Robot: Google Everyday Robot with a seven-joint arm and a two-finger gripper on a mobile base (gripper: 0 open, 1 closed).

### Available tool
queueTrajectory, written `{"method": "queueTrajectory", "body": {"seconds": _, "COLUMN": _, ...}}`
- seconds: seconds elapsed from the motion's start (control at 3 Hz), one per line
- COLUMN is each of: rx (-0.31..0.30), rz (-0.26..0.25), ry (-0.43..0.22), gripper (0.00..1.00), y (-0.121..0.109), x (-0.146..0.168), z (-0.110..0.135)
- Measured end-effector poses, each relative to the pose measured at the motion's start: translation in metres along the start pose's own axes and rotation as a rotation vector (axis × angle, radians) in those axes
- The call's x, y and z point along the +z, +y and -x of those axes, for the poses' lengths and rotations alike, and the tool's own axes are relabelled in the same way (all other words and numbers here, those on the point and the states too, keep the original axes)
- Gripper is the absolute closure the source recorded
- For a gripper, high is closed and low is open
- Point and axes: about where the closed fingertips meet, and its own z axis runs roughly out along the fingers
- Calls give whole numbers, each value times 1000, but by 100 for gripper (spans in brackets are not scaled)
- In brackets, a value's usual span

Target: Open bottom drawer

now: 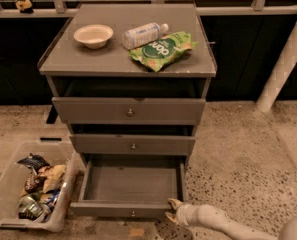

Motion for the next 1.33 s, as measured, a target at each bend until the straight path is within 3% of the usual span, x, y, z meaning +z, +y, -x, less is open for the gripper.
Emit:
{"method": "queueTrajectory", "body": {"seconds": 1.0, "rx": 4, "rz": 2, "ry": -4, "gripper": 100, "y": 6, "x": -9, "z": 2}}
{"method": "queueTrajectory", "body": {"seconds": 1.33, "rx": 9, "rz": 5, "ry": -10, "gripper": 100, "y": 19, "x": -11, "z": -3}}
